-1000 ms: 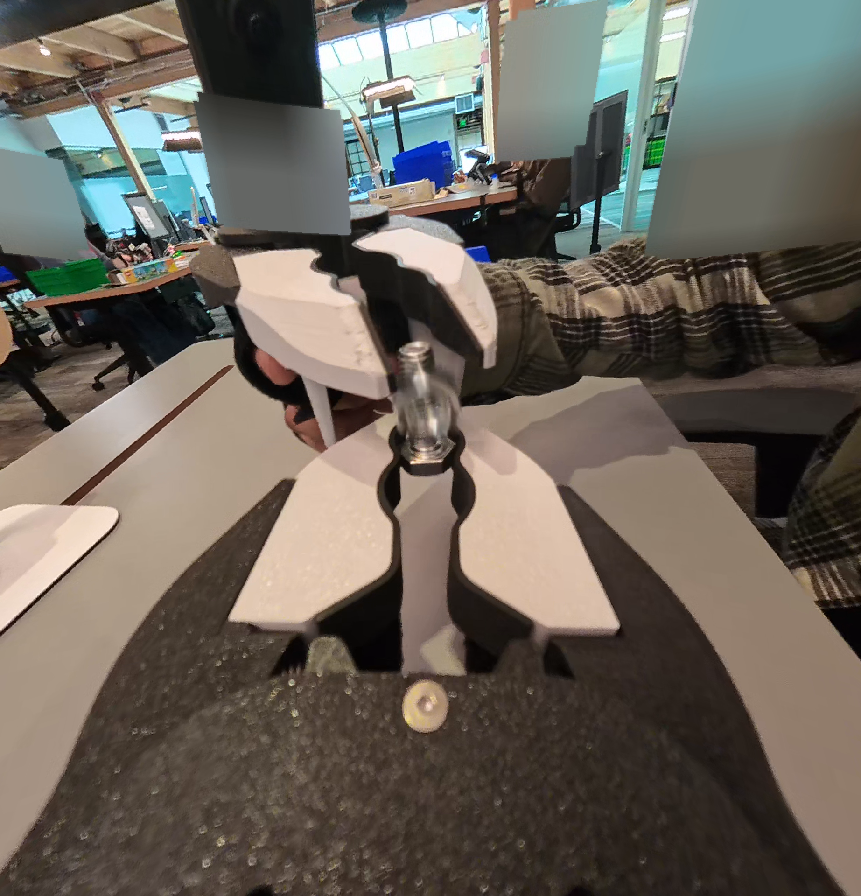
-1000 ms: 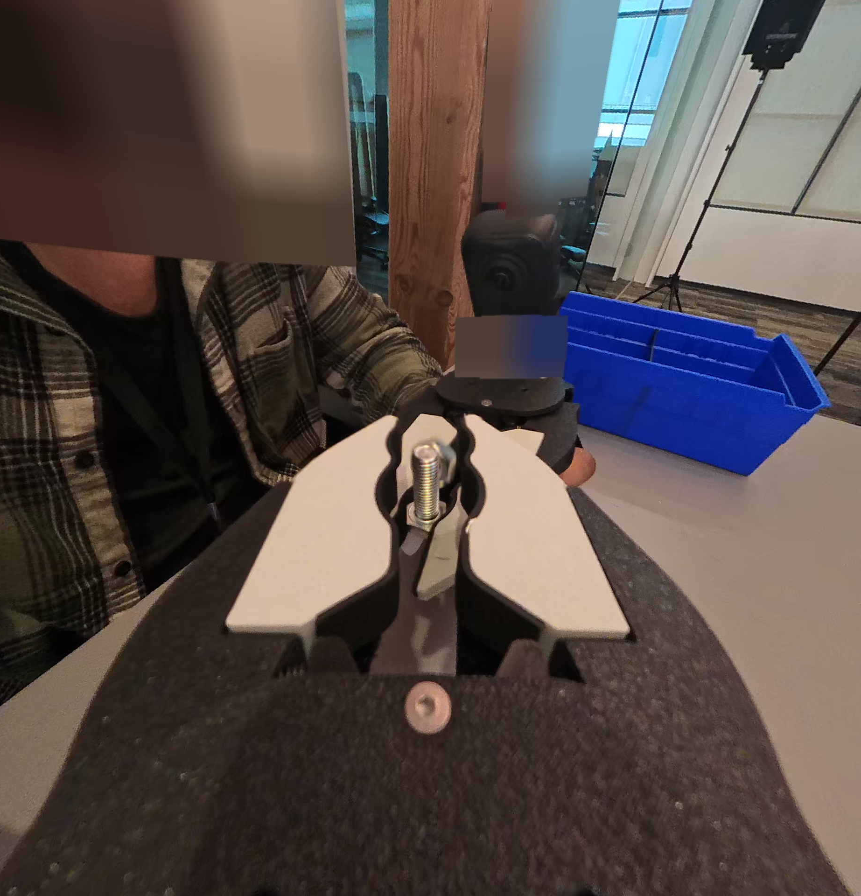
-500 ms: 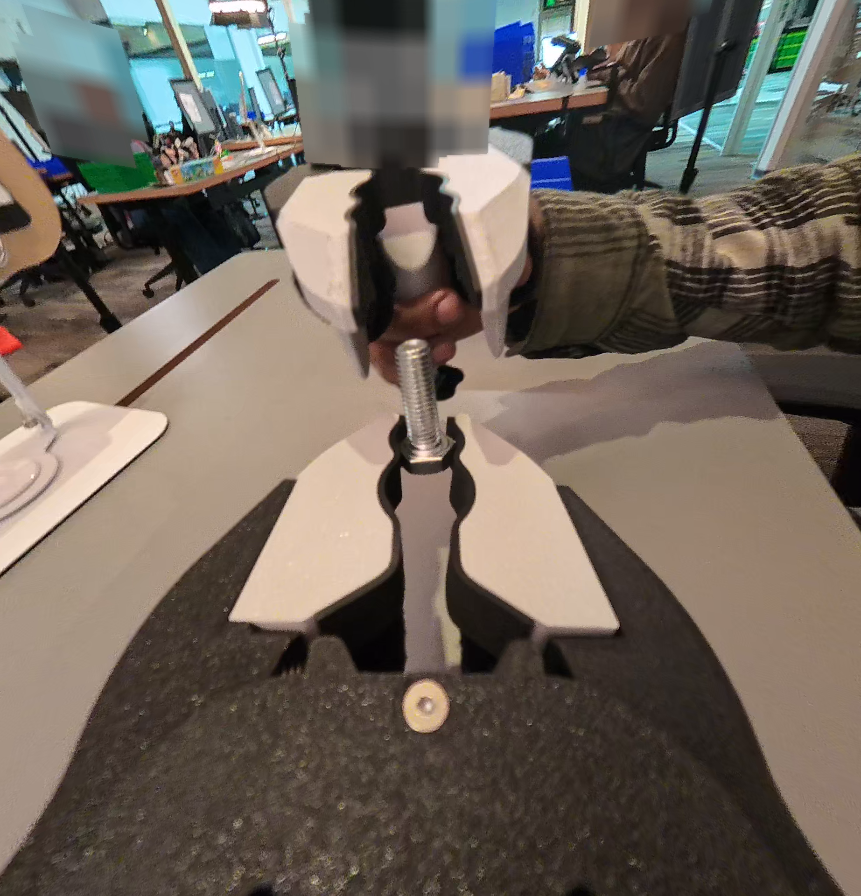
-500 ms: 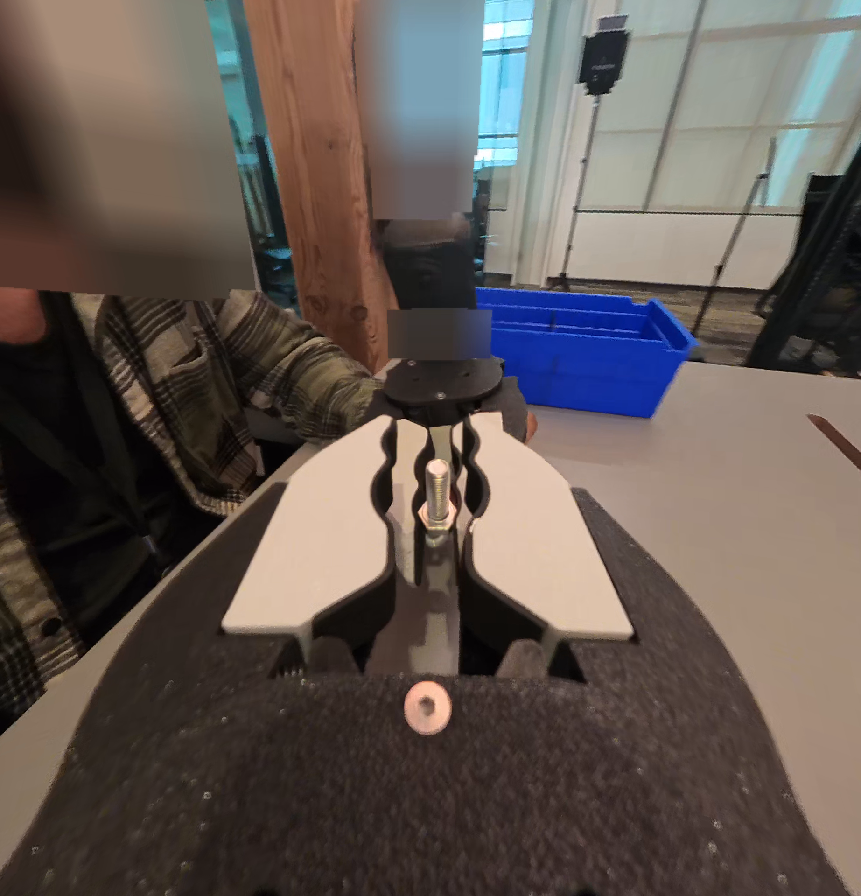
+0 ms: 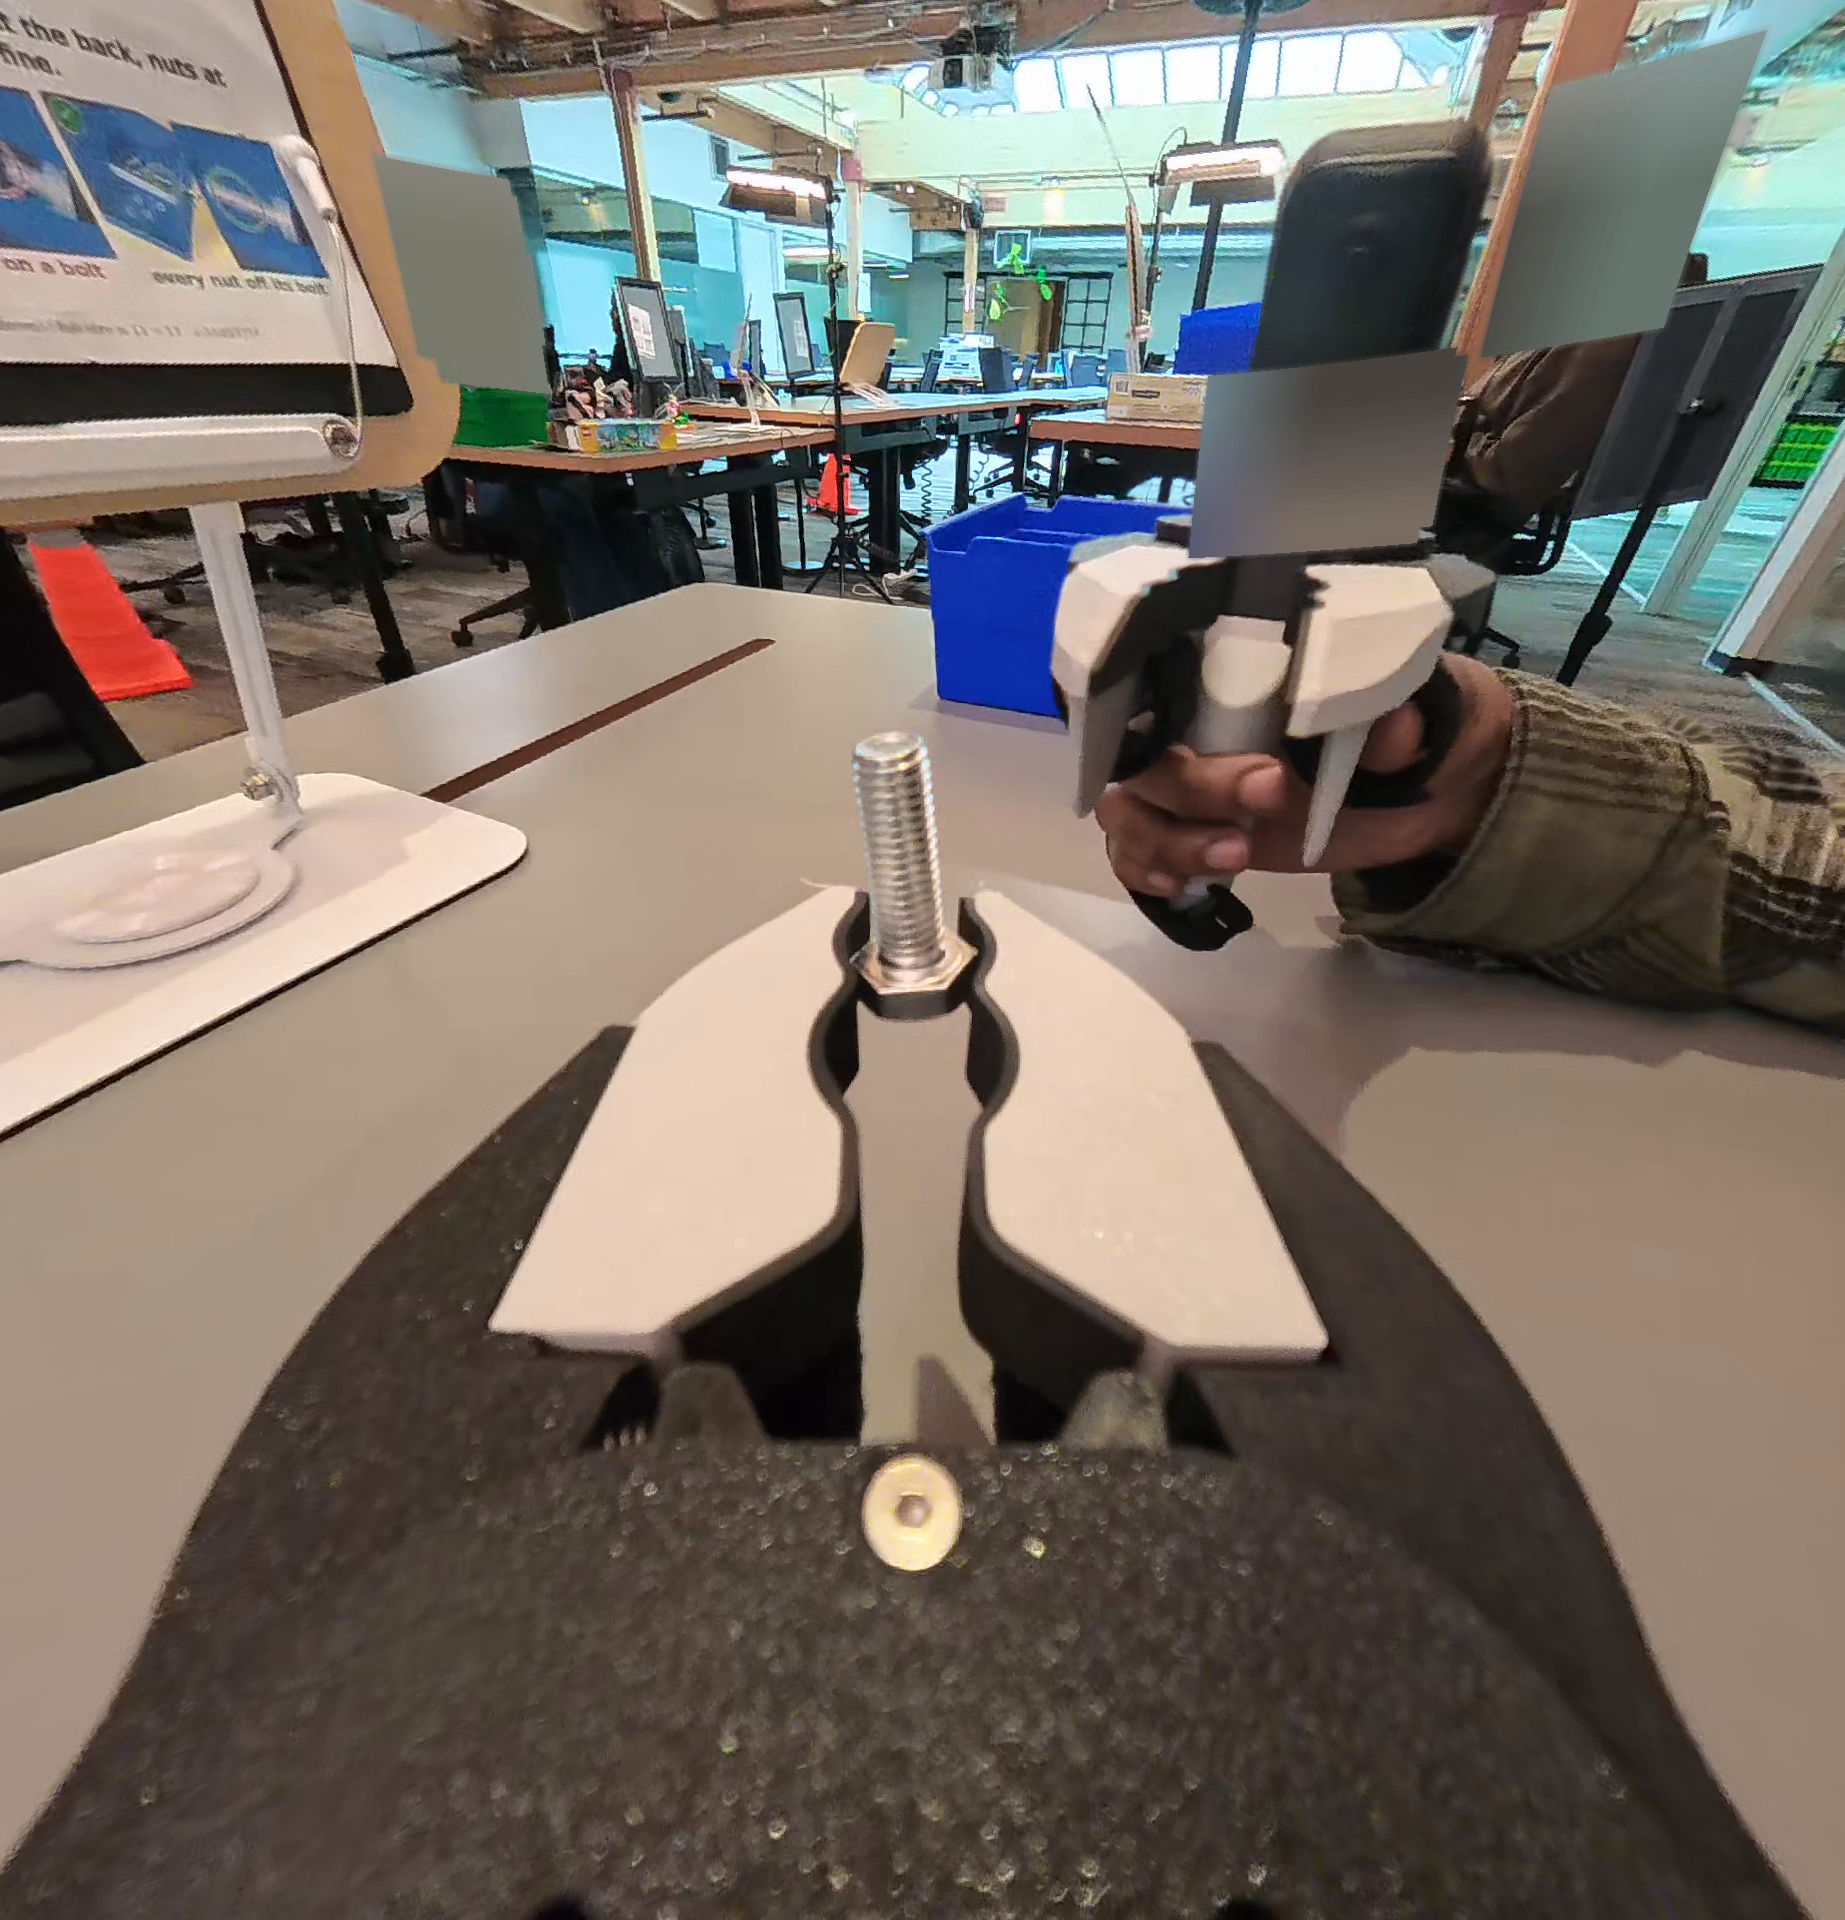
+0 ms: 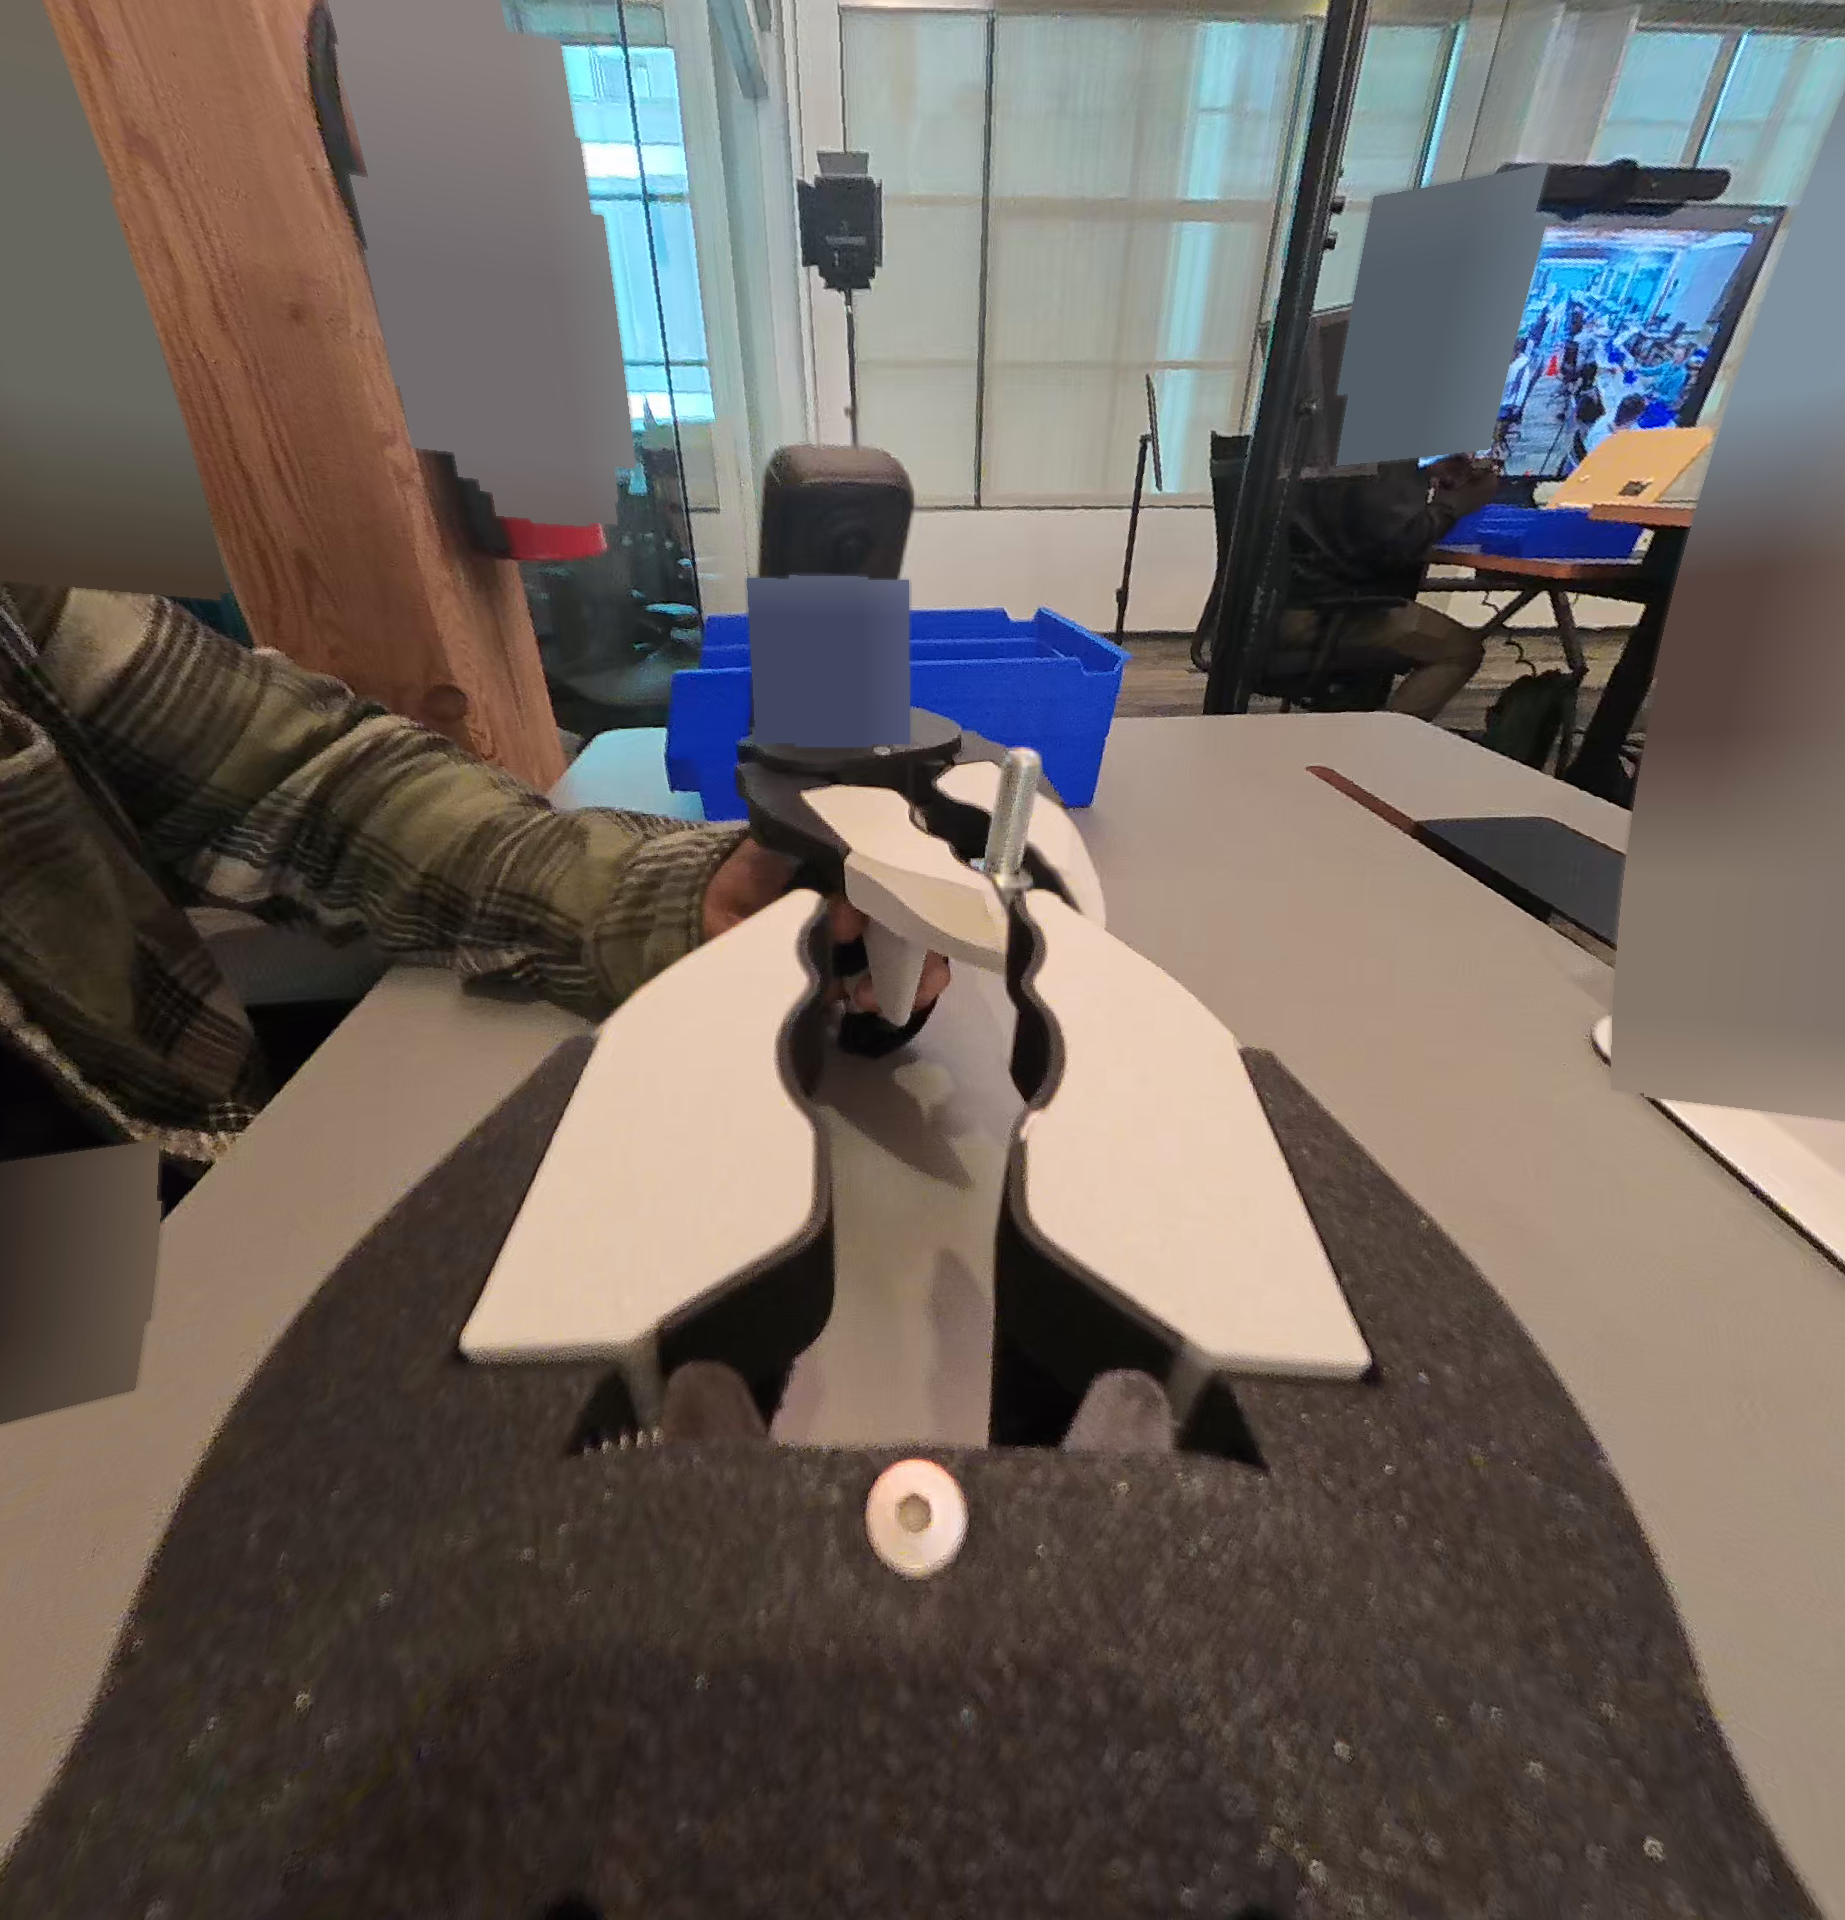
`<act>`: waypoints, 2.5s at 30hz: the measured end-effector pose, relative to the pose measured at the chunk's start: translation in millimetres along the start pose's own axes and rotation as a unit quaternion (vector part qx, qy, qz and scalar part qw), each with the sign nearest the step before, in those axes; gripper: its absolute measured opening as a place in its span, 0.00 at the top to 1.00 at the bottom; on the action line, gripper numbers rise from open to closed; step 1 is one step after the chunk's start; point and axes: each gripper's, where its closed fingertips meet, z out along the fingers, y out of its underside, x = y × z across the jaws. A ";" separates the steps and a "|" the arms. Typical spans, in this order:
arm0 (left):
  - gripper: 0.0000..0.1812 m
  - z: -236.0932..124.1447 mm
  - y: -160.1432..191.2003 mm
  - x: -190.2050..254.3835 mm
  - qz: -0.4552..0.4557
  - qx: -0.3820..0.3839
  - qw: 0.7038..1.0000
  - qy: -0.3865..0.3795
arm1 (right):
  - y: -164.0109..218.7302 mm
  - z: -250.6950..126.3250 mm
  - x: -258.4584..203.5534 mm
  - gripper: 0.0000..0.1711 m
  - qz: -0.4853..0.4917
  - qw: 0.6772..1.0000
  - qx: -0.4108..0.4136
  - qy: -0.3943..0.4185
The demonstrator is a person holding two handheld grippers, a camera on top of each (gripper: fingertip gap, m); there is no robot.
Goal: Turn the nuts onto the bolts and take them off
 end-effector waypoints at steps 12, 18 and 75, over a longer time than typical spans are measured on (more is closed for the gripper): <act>0.91 -83.0 -30.4 -41.1 0.023 -0.019 0.999 -0.025 | 75.1 58.2 -65.6 0.78 0.021 0.962 -0.271 -0.018; 0.91 -114.6 -28.1 -70.8 -0.032 0.023 0.998 -0.056 | 112.7 117.0 -85.0 0.82 0.010 0.941 -0.335 -0.044; 0.91 -38.6 3.5 53.0 0.104 -0.052 0.990 0.084 | -6.0 62.7 -41.6 0.90 -0.027 0.918 -0.396 0.004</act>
